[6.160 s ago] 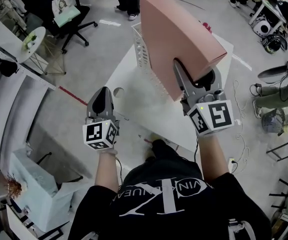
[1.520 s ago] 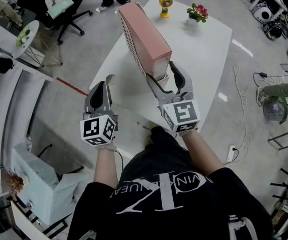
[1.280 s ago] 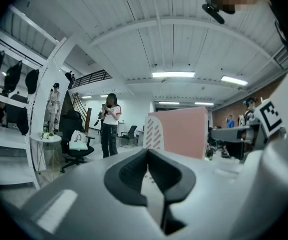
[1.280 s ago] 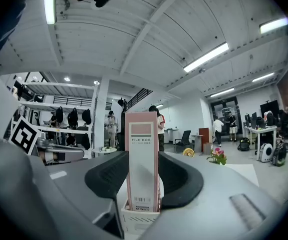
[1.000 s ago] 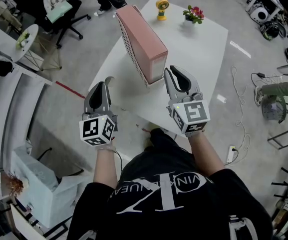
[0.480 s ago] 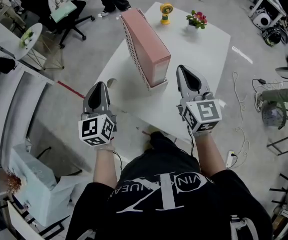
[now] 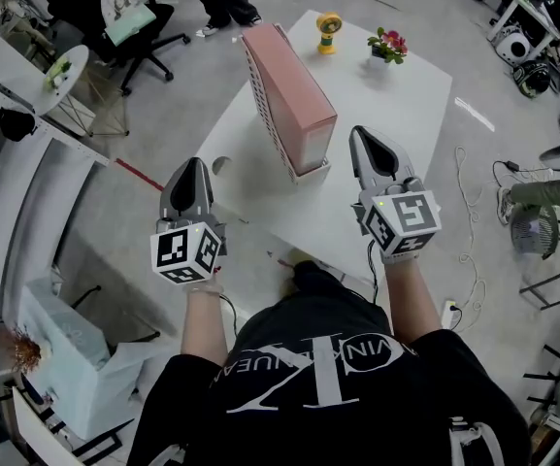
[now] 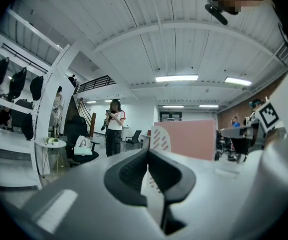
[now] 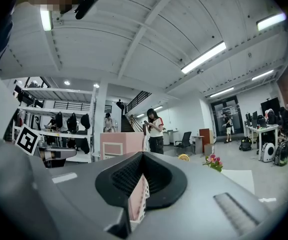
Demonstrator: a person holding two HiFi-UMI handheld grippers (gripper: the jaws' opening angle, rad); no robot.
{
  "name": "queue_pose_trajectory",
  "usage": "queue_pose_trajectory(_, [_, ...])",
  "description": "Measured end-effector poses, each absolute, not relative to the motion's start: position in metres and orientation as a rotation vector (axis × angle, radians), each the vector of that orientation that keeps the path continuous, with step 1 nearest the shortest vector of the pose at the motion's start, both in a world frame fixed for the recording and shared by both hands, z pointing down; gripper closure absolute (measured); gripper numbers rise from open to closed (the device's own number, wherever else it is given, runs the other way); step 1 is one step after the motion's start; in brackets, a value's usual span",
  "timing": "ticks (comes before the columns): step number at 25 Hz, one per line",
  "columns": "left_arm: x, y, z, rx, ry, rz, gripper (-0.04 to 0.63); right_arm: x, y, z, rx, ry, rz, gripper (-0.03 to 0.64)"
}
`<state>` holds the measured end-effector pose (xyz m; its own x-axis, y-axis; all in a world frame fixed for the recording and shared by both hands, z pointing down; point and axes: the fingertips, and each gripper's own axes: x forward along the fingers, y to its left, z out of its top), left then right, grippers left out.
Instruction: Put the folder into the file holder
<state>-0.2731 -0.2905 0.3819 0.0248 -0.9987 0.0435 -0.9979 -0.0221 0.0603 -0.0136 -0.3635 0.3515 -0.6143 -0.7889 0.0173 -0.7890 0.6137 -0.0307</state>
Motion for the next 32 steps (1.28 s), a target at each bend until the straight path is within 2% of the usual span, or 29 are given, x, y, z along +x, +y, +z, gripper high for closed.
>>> queue_pose_trajectory(32, [-0.29, -0.303, 0.37, 2.169, -2.196, -0.054, 0.595, -0.017, -0.387, 0.353, 1.35, -2.844, 0.101, 0.611])
